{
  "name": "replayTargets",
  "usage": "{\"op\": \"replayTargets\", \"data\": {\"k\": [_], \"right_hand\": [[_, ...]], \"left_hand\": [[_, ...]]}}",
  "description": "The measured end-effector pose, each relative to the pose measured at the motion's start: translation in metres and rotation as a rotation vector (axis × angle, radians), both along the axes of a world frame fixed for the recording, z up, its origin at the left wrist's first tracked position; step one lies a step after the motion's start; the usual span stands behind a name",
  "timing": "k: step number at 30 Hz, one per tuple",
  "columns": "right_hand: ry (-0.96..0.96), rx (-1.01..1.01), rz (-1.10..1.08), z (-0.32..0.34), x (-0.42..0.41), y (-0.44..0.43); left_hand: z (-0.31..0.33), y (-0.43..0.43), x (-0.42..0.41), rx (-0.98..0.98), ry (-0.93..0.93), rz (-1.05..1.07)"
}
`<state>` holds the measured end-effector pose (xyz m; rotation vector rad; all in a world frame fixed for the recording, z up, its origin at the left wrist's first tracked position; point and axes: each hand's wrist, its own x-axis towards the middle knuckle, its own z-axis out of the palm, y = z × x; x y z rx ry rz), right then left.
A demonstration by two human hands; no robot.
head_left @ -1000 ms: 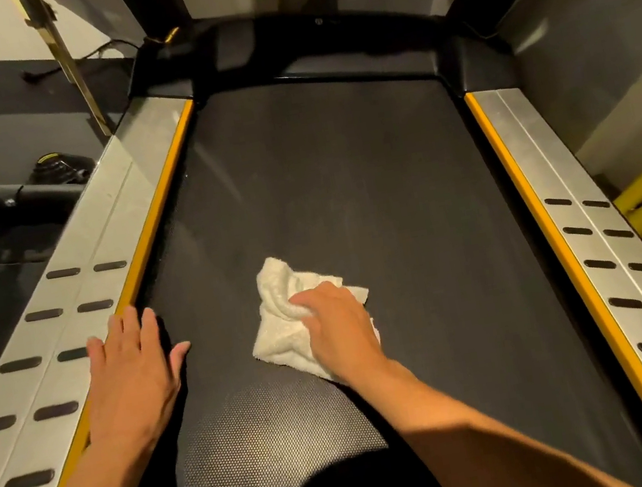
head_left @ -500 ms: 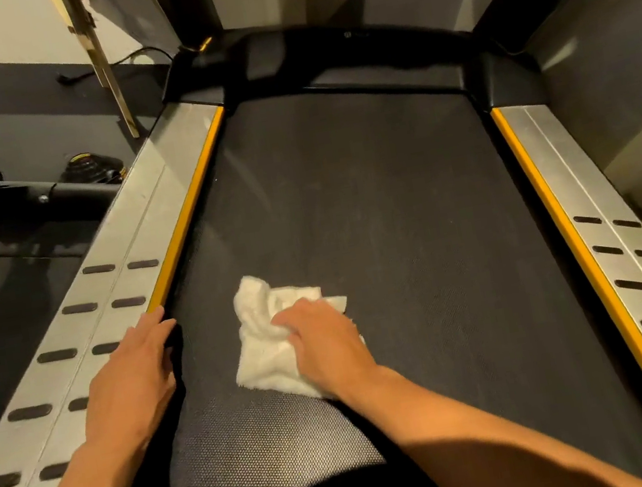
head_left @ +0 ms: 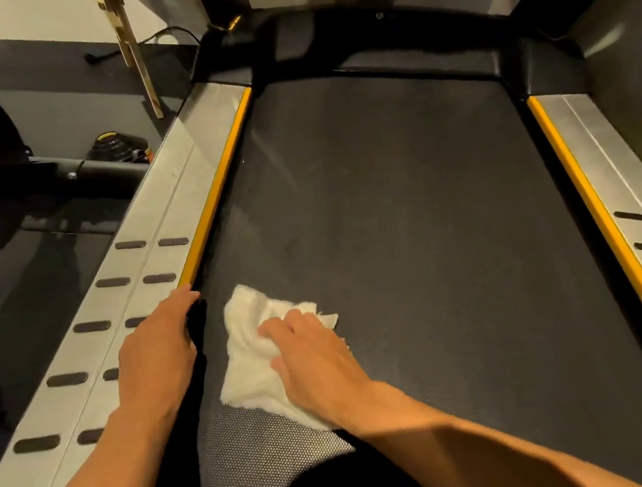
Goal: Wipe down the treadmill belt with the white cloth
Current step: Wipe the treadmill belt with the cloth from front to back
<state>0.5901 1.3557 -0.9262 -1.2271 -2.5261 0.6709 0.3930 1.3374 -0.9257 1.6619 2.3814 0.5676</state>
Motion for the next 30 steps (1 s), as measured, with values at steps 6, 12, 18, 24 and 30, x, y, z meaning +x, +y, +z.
{"op": "replayTargets", "data": {"k": [6,12,18,24,30], "right_hand": [[0.126,-0.08,-0.212,0.002,-0.006,0.038],[-0.119,-0.015,-0.068,-0.002,-0.033,0.011],[0.069,-0.042,0.104,0.01,-0.016,-0.015],[-0.016,0.06,-0.009,-0.011,-0.035,0.023],[0.107,-0.023,0.376,-0.009,-0.012,-0.04]], "left_hand": [[0.001,0.002,-0.005,0.062,-0.011,0.019],[0.006,0.005,-0.011,0.041,-0.024,0.009],[0.013,-0.005,-0.023,-0.027,-0.039,-0.125],[0.016,-0.033,-0.032,-0.132,0.135,-0.186],[0.031,-0.031,-0.03,-0.259,0.076,-0.151]]}}
